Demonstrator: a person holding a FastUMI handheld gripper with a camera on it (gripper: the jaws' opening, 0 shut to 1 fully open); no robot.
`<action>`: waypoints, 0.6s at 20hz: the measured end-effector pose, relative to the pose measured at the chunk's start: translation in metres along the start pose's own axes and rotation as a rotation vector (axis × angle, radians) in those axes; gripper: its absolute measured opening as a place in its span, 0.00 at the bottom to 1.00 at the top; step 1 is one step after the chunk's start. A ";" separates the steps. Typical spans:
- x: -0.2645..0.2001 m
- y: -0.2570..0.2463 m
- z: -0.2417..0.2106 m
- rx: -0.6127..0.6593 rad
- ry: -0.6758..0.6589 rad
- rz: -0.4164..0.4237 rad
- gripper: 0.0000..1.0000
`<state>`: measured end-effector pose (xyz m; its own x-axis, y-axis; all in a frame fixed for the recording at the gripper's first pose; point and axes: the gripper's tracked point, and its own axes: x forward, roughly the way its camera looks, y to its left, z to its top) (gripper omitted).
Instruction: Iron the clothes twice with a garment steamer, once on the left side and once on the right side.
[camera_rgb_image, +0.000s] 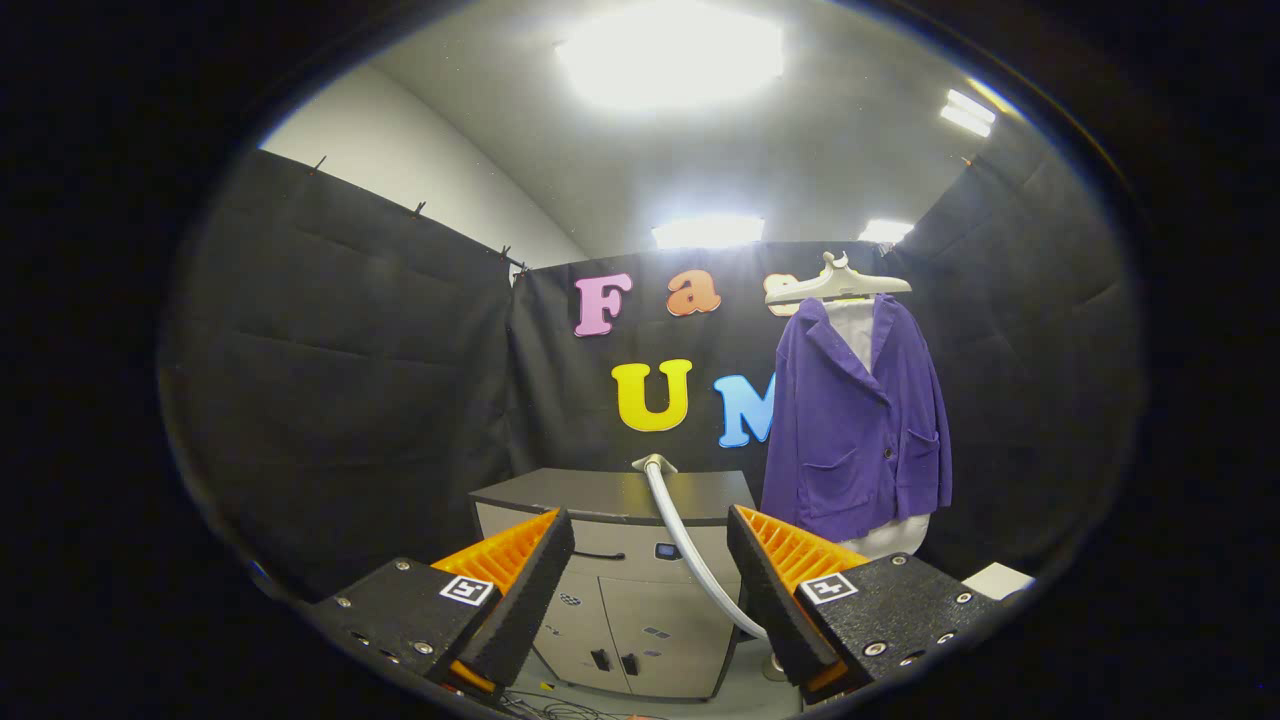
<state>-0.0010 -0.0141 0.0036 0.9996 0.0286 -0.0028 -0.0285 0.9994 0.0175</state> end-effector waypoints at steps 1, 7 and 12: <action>0.000 -0.003 0.001 0.001 0.001 -0.001 0.95; 0.012 -0.019 0.002 0.011 0.035 -0.039 0.94; 0.051 -0.012 0.010 -0.039 0.082 -0.058 0.94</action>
<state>0.0508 -0.0245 0.0133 0.9959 -0.0300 -0.0848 0.0280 0.9993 -0.0243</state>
